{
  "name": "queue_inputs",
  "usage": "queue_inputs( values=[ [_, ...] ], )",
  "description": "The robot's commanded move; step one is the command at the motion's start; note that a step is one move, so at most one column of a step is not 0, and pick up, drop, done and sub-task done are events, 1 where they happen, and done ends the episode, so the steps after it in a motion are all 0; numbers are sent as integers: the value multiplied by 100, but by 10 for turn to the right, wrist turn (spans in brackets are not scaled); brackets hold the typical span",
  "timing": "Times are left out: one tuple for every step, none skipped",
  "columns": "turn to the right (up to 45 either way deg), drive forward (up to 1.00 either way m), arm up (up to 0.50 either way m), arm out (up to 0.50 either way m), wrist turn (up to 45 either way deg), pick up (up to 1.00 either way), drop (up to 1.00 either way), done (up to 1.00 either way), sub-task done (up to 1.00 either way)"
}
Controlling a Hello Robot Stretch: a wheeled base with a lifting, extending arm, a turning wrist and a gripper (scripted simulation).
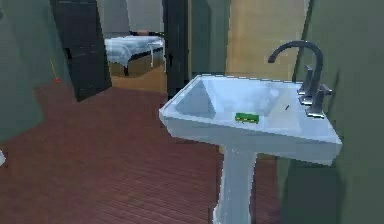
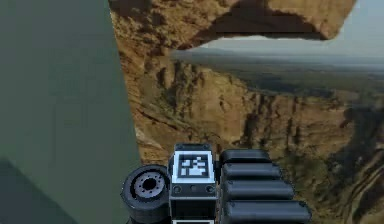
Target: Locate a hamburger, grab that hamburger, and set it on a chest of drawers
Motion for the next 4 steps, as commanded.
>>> queue_inputs(
  values=[
    [450,0,0,0,0,0,0,0,0],
    [-270,0,0,0,0,0,0,0,0],
    [-60,0,0,0,0,0,0,0,0],
    [-450,0,0,0,0,0,0,0,0]
  ],
)
